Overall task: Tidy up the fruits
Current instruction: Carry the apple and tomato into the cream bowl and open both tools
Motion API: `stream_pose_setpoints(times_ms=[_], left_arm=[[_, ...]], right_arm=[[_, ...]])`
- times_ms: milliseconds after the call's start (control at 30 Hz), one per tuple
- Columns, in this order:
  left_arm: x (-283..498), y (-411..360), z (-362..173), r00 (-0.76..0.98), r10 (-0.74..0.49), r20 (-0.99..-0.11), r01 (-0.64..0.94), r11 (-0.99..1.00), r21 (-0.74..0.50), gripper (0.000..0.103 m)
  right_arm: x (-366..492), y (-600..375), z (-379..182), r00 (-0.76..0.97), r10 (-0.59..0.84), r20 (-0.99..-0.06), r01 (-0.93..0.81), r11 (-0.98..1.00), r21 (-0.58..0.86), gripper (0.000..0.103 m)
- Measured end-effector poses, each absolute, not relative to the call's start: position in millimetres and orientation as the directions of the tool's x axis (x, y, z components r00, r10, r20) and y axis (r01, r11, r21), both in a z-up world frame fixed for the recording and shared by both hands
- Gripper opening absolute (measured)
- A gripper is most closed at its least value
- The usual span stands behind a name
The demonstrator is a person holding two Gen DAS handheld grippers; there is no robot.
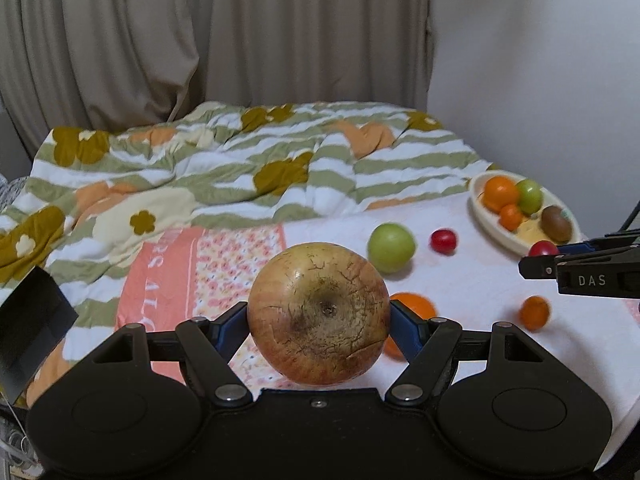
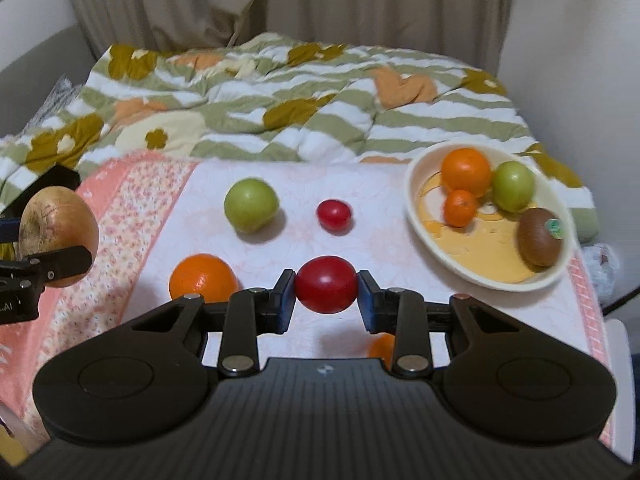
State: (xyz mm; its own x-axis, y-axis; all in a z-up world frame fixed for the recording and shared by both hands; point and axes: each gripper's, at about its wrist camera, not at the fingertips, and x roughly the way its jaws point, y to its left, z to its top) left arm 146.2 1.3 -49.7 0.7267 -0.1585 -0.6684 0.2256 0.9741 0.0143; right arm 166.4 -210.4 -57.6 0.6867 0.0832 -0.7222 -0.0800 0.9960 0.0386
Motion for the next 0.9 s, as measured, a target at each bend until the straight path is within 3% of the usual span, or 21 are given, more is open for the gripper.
stream_pose_setpoints(times_ms=[467, 900], left_arm=[[130.3, -50.1, -11.0, 0.763, -0.241, -0.6, 0.315, 0.949, 0.018, 0.077], [138.0, -161.1, 3.3, 0.78, -0.235, -0.58, 0.28, 0.96, -0.013, 0.077]], right_arm=[[117.0, -282.9, -9.7, 0.749, -0.008, -0.662, 0.051, 0.998, 0.047, 0.048], [136.9, -377.5, -3.7, 0.757, 0.093, -0.647, -0.071, 0.996, 0.06, 0.048]])
